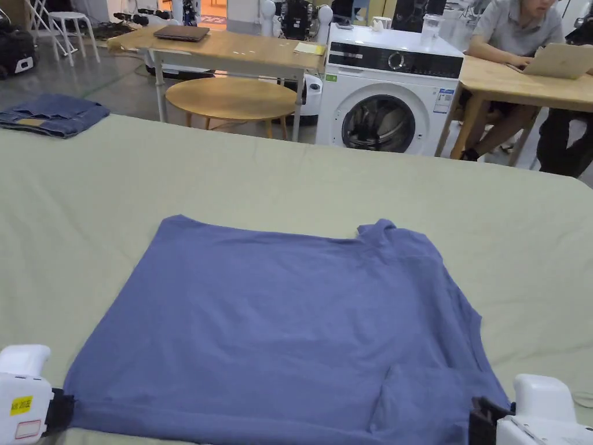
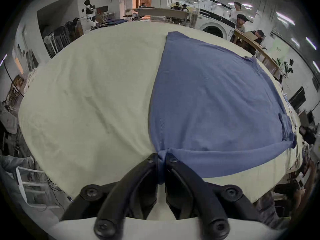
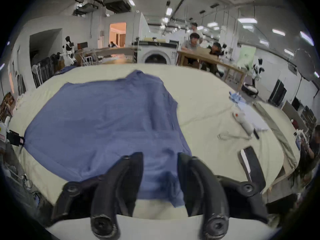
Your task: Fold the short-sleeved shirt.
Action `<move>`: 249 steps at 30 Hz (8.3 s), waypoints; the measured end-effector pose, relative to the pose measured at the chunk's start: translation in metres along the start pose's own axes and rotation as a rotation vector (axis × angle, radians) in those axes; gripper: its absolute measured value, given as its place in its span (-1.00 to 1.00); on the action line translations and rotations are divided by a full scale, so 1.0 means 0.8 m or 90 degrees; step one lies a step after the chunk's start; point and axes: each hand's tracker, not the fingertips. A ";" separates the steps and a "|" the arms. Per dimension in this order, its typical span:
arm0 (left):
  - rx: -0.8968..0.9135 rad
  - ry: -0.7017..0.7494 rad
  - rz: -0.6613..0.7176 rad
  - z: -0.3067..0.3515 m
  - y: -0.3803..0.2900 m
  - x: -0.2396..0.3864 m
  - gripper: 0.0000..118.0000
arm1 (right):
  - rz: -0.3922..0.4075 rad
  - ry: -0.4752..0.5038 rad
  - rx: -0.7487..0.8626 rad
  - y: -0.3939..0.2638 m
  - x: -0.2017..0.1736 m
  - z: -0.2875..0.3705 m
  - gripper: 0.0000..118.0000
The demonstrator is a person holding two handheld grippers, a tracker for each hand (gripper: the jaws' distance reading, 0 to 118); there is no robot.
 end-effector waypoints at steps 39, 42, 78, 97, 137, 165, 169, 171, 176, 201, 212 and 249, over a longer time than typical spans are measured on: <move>0.122 -0.049 0.006 -0.035 0.237 0.014 -0.98 | -0.045 0.094 -0.015 0.184 0.010 -0.135 -0.90; 0.083 -0.051 0.016 -0.073 0.258 0.014 -0.98 | -0.037 0.085 -0.031 0.196 -0.005 -0.168 -0.90; 0.394 -0.027 -0.094 0.044 0.103 0.106 -1.00 | 0.007 0.069 0.313 0.111 -0.134 -0.018 -1.00; -0.060 -0.015 0.002 -0.090 0.215 0.015 -0.05 | 0.023 0.052 0.224 0.089 -0.109 -0.048 -1.00; -0.007 -0.019 -0.069 -0.060 0.151 0.034 -1.00 | 0.021 0.109 -0.109 0.117 0.014 -0.197 -0.91; -0.011 -0.050 -0.034 0.007 -0.007 -0.026 -1.00 | 0.101 0.049 -0.145 -0.025 0.005 -0.043 -0.92; -0.008 -0.047 -0.034 -0.009 -0.009 -0.024 -1.00 | 0.091 0.045 -0.133 -0.030 0.005 -0.055 -0.92; -0.007 -0.047 -0.031 -0.007 -0.008 -0.024 -1.00 | 0.087 0.046 -0.130 -0.029 0.008 -0.055 -0.87; 0.016 -0.044 -0.003 0.012 0.002 -0.019 -0.51 | 0.068 0.014 -0.096 -0.012 0.010 -0.031 -0.03; 0.479 0.000 -0.102 0.077 0.076 0.107 -1.00 | 0.002 0.100 0.359 0.083 -0.166 0.035 -1.00; 0.183 -0.050 -0.036 -0.041 0.233 0.025 -1.00 | 0.031 0.111 0.286 0.098 -0.168 -0.013 -1.00; 0.068 -0.059 -0.060 -0.101 0.277 0.025 -1.00 | 0.018 0.080 -0.022 0.228 -0.045 -0.178 -0.08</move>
